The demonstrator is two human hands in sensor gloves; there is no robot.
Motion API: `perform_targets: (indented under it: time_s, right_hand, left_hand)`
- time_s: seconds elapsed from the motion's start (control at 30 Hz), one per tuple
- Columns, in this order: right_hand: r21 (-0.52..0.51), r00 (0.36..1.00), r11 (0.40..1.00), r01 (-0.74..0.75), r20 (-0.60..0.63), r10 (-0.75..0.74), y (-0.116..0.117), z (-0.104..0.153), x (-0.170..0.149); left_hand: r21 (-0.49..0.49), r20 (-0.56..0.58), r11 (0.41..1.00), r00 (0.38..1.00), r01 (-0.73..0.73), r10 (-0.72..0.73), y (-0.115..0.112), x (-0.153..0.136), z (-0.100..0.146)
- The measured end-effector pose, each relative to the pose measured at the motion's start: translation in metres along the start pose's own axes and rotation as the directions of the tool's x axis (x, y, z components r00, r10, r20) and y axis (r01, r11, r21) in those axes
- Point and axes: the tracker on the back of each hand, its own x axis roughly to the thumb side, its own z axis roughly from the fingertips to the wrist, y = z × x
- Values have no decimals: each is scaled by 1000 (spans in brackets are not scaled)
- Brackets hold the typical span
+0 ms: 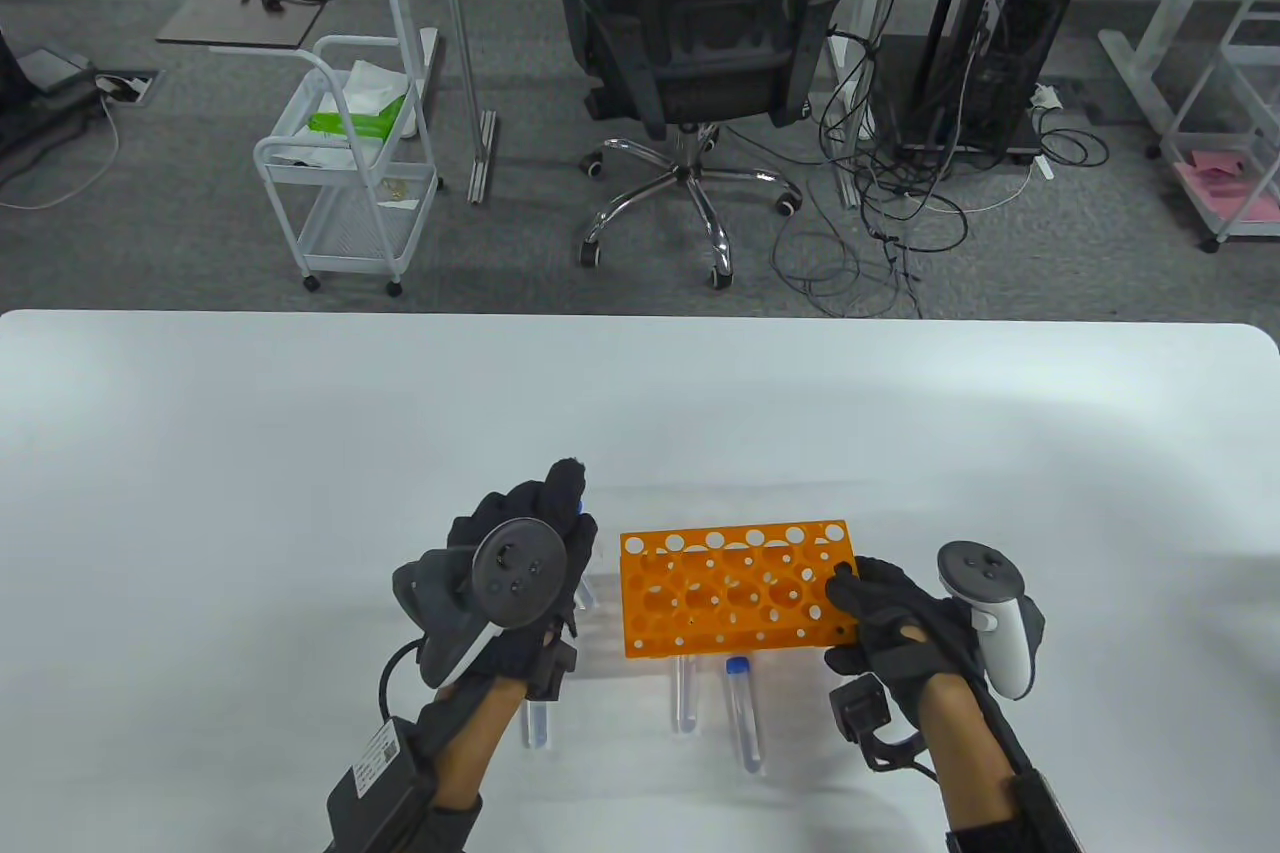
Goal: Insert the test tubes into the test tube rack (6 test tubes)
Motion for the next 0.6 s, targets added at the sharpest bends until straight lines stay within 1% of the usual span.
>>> perform_targets:
  time_s: [0.2,0.27,0.43,0.6]
  right_hand:
    - [22,999,1000,-20,25,20,8,5,6]
    - [27,999,999,-28,35,27,10,6,8]
    - [43,998,998,-46,54,44,16,9,12]
    - [55,997,997,-53,63,50,19,11,14]
  left_hand:
    - [-11,53,1000,999,11,-10,-9,13,1]
    - [-27,53,999,998,16,-15,-10,15,1]
    - [-9,71,1000,997,20,-19,-12,19,2]
    - [-19,70,999,997,40,-39,-14,18,2]
